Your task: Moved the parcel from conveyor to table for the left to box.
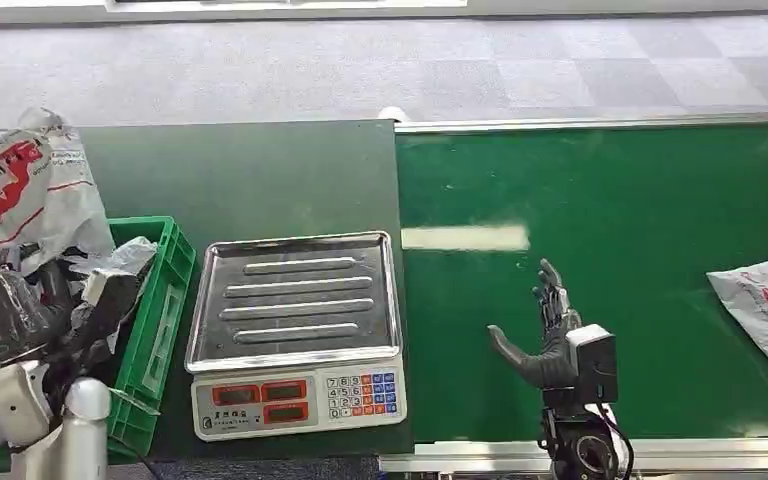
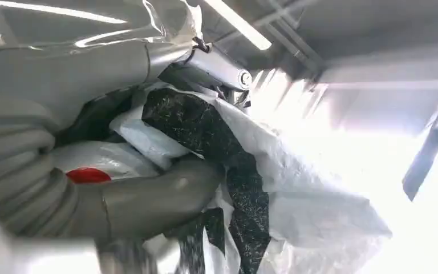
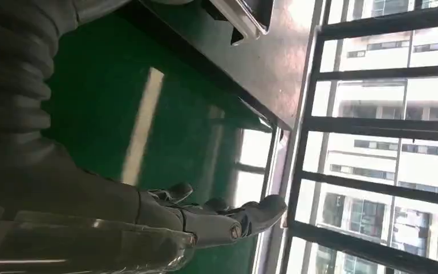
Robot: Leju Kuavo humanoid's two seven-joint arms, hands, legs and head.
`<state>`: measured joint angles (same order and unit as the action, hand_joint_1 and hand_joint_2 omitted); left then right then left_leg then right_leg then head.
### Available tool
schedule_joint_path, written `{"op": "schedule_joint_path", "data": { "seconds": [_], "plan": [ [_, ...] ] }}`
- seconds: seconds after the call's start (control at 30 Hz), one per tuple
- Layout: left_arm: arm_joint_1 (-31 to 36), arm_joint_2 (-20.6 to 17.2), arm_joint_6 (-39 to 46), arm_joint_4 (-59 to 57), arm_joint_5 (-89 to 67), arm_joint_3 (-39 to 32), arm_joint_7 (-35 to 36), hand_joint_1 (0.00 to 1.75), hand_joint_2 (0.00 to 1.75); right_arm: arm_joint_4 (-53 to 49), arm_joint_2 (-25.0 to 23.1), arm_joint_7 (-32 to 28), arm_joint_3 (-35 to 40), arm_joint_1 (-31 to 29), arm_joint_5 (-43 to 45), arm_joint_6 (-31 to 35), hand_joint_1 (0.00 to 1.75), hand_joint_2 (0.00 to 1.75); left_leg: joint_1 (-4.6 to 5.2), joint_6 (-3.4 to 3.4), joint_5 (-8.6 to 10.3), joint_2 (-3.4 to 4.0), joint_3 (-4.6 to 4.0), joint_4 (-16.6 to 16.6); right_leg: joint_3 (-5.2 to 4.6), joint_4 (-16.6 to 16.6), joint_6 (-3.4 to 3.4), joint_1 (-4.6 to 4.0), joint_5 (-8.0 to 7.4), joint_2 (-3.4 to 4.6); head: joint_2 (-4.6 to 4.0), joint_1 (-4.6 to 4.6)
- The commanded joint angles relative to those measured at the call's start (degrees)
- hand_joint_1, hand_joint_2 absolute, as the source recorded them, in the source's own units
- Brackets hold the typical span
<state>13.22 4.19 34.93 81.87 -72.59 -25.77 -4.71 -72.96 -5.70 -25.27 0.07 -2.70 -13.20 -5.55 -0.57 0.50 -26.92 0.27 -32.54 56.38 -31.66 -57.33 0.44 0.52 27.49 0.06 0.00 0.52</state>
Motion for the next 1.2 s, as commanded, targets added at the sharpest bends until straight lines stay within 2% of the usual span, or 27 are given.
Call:
{"op": "schedule_joint_path", "data": {
  "seconds": [0.03, 0.5, 0.53, 0.6, 0.73, 0.87, 0.97, 1.0, 1.03, 1.07, 1.1, 1.13, 1.17, 1.2],
  "plan": [
    [-1.5, -5.1, -2.4, -8.7, -2.4, 3.2, 7.1, 1.75, 1.75, 0.9, -0.5, 1.0, -2.0, -1.2, -0.9, -1.1, 0.00, 1.75, 0.03, -0.01, 0.01, 0.03, 0.07, -0.1, 0.05, 0.0, -0.01, 0.02, -0.01, 0.04, 0.00, -0.02],
    [-1.6, -5.2, -2.8, -8.5, -2.9, 3.1, 7.5, 1.75, 1.75, 1.0, -0.6, 1.0, -2.0, -1.2, -1.0, -1.1, 0.00, 1.75, 0.03, -0.01, 0.03, 0.03, 0.08, -0.1, 0.06, 0.1, -0.02, 0.02, -0.03, 0.06, 0.00, -0.02],
    [-1.9, -5.2, -4.9, -8.0, -4.3, 3.2, 8.7, 1.75, 1.75, 1.0, -0.6, 1.0, -2.1, -1.2, -1.1, -1.1, 0.00, 1.75, 0.02, -0.01, 0.00, 0.03, 0.06, -0.1, 0.05, 0.0, -0.01, 0.01, -0.01, 0.05, 0.00, -0.02],
    [-2.5, -6.1, -15.0, -8.9, -8.4, 4.0, 12.2, 1.75, 1.75, 1.5, -0.3, 1.0, -2.2, -1.7, -1.5, -1.5, 0.00, 1.75, 0.02, -0.02, 0.01, 0.05, 0.07, -0.1, 0.05, 0.1, -0.01, 0.01, -0.03, 0.08, 0.00, -0.02],
    [-2.6, -6.1, -18.7, -10.8, -7.0, 3.9, 10.9, 1.75, 1.75, 2.4, -0.4, 0.8, -2.6, -2.2, -1.8, -2.1, 0.00, 1.75, 0.04, -0.02, 0.02, 0.06, 0.11, -0.1, 0.09, 0.1, 0.00, 0.03, -0.03, 0.08, 0.00, 0.00],
    [-4.8, -6.0, -29.0, -9.5, -4.8, 5.0, 10.9, 1.75, 1.75, 1.8, -0.3, 0.8, -2.7, -1.6, -2.4, -2.6, 0.00, 1.75, 0.04, -0.03, 0.02, 0.07, 0.15, -0.2, 0.13, 0.1, -0.01, 0.03, -0.03, 0.10, 0.00, -0.02],
    [-5.0, -7.1, -34.5, -12.8, -1.9, 5.1, 9.3, 1.75, 1.75, 2.5, -0.5, 0.9, -2.7, -2.0, -2.6, -2.8, 0.00, 1.75, 0.07, -0.02, 0.02, 0.12, 0.21, -0.2, 0.17, 0.1, -0.02, 0.05, -0.04, 0.15, 0.00, -0.02],
    [-5.0, -7.5, -35.4, -13.6, -1.6, 5.4, 8.4, 1.69, 1.75, 2.7, -0.5, 0.9, -2.6, -2.1, -2.7, -2.8, 0.00, 1.75, 0.06, -0.01, 0.01, 0.12, 0.21, -0.2, 0.17, 0.1, -0.02, 0.05, -0.04, 0.15, 0.00, -0.02],
    [-5.0, -7.6, -36.2, -14.0, -0.9, 5.2, 8.2, 1.45, 1.75, 2.9, -0.5, 1.0, -2.4, -2.1, -2.8, -2.9, 0.00, 1.75, 0.08, -0.01, 0.01, 0.08, 0.19, -0.2, 0.16, 0.1, -0.01, 0.07, -0.01, 0.11, 0.00, -0.02],
    [-5.1, -7.9, -36.2, -14.2, -0.9, 5.3, 8.1, 0.86, 1.75, 2.8, -0.6, 1.0, -2.3, -2.0, -2.8, -2.9, 0.00, 1.75, 0.07, -0.01, 0.01, 0.08, 0.19, -0.2, 0.16, 0.1, -0.01, 0.06, -0.01, 0.11, 0.00, 0.00],
    [-5.2, -8.1, -36.1, -14.2, -1.2, 5.7, 7.9, 0.33, 1.75, 2.7, -0.7, 1.0, -2.3, -1.9, -2.9, -2.9, 0.00, 1.75, 0.08, -0.01, 0.02, 0.14, 0.24, -0.2, 0.18, 0.1, -0.02, 0.07, -0.05, 0.18, 0.00, 0.00],
    [-5.5, -8.3, -36.0, -13.7, -1.4, 5.9, 7.9, 0.12, 1.75, 2.4, -0.6, 1.0, -2.3, -1.7, -2.9, -2.8, 0.00, 1.75, 0.07, 0.00, 0.00, 0.10, 0.24, -0.2, 0.21, 0.1, -0.01, 0.06, -0.02, 0.13, 0.00, -0.02],
    [-5.8, -8.5, -35.4, -13.2, -1.8, 6.3, 8.0, 0.00, 1.75, 2.2, -0.6, 1.0, -2.4, -1.5, -2.9, -2.8, 0.00, 1.75, 0.06, 0.00, 0.03, 0.15, 0.30, -0.3, 0.25, 0.2, -0.03, 0.05, -0.07, 0.19, 0.00, 0.00],
    [-5.9, -8.5, -34.7, -12.7, -2.2, 6.5, 8.2, 0.00, 1.75, 2.1, -0.6, 1.1, -2.4, -1.5, -2.9, -2.8, 0.00, 1.75, 0.08, 0.00, 0.03, 0.11, 0.32, -0.2, 0.26, 0.1, -0.03, 0.07, -0.04, 0.15, 0.00, -0.02]
  ]
}}
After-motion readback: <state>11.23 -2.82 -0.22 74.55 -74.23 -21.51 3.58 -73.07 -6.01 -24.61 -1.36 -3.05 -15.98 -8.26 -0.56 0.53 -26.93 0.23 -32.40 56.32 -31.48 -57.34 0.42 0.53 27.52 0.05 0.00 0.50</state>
